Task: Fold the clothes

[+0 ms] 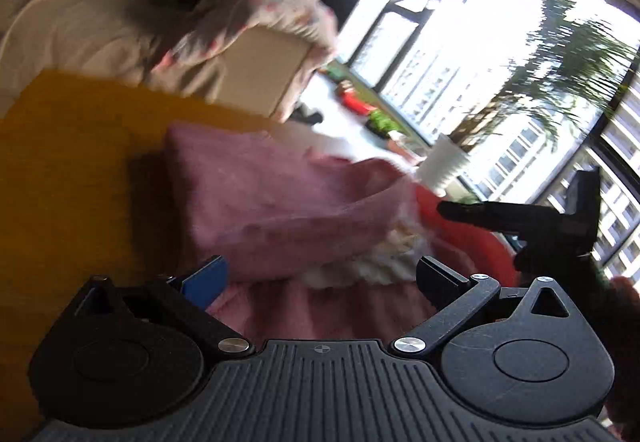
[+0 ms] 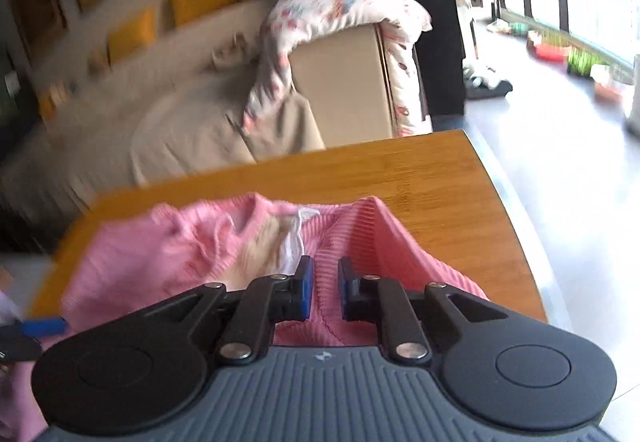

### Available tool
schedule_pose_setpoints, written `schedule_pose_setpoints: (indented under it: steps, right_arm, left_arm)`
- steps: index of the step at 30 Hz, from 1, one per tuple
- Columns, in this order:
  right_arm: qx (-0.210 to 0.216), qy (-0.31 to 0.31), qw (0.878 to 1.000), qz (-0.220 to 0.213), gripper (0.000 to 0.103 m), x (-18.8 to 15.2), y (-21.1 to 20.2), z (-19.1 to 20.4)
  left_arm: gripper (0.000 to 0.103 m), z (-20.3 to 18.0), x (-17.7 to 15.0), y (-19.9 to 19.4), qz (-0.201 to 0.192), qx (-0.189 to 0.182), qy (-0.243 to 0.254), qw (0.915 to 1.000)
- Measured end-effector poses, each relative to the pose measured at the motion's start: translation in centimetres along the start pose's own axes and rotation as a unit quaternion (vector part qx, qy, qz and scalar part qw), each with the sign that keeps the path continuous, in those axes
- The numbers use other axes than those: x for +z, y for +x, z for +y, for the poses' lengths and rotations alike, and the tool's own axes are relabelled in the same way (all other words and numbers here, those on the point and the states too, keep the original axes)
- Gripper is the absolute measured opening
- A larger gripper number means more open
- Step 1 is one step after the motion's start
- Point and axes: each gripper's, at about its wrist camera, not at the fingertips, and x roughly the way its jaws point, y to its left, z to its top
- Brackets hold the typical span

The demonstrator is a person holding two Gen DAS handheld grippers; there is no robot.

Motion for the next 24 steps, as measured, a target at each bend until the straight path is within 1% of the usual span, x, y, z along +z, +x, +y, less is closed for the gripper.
schedule_pose_setpoints:
  steps: [1,3,4,6,7,8,10,12,13,14,15,16,18,20,21,22,23,24]
  right_arm:
    - [0.015,0.001,1.0,-0.004,0.014,0.0,0.2,0.1]
    - [0.046,-0.001,0.999,-0.01,0.022,0.2,0.7,0.7]
    - [0.062,-0.002,0.998,-0.013,0.028,0.3,0.9,1.0]
    - [0.094,-0.005,0.995,-0.02,0.032,0.4,1.4,1.6]
    - [0.11,-0.006,0.994,-0.023,0.036,0.5,1.7,1.9]
    - [0.126,-0.007,0.992,-0.026,0.038,0.6,1.9,2.2]
    - [0.157,-0.009,0.987,-0.032,0.038,0.7,2.4,2.8]
    - [0.164,-0.004,0.986,-0.025,0.038,0.7,3.2,3.0]
    - [0.166,-0.003,0.986,-0.018,0.038,0.6,3.6,3.1]
    - [0.171,0.001,0.985,-0.012,0.024,0.5,3.7,3.1]
    - [0.177,0.006,0.984,-0.007,0.013,0.4,3.8,3.1]
    - [0.184,0.011,0.983,-0.002,0.007,0.4,4.0,3.2]
    - [0.202,0.018,0.979,0.002,0.007,0.4,3.8,3.3]
    - [0.239,0.02,0.971,0.0,0.007,0.8,3.1,4.1]
    - [0.249,0.011,0.968,0.002,0.007,0.9,2.8,4.8]
    - [0.257,0.001,0.966,0.005,0.007,0.9,2.4,5.5]
    - [0.265,-0.01,0.964,0.008,0.007,0.9,2.1,6.2]
    - [0.273,-0.02,0.962,0.011,0.007,1.0,1.8,6.9]
  left_arm:
    - [0.103,-0.8,0.2,-0.2,-0.005,-0.008,0.013,0.9999]
    - [0.103,-2.5,0.5,-0.4,-0.013,-0.022,0.038,0.9989]
    - [0.103,-3.3,0.6,-0.3,-0.015,-0.025,0.053,0.9982]
    - [0.103,-4.7,0.6,0.3,-0.018,-0.02,0.086,0.9959]
    - [0.103,-5.4,0.5,0.7,-0.019,-0.018,0.102,0.9944]
    - [0.103,-6.2,0.5,1.0,-0.02,-0.016,0.119,0.9926]
    - [0.103,-7.1,0.6,2.3,-0.018,-0.002,0.143,0.9896]
    - [0.103,-7.7,0.6,3.9,-0.013,0.019,0.161,0.9867]
    - [0.103,-7.9,0.5,4.6,-0.01,0.029,0.169,0.9851]
    - [0.103,-8.1,0.4,5.1,-0.009,0.037,0.177,0.9835]
    - [0.103,-8.3,0.3,5.5,-0.01,0.042,0.186,0.9816]
    - [0.103,-8.5,0.3,5.9,-0.01,0.048,0.194,0.9797]
    - [0.103,-9.0,0.0,6.3,-0.015,0.058,0.219,0.974]
    - [0.101,-9.5,-0.3,6.5,-0.025,0.069,0.25,0.9655]
    - [0.096,-9.6,-0.5,6.6,-0.029,0.075,0.265,0.9608]
    - [0.083,-9.7,-0.6,6.8,-0.032,0.079,0.276,0.9574]
    - [0.075,-9.6,-0.6,7.0,-0.031,0.079,0.282,0.9557]
    - [0.061,-9.5,-0.7,7.1,-0.031,0.08,0.287,0.954]
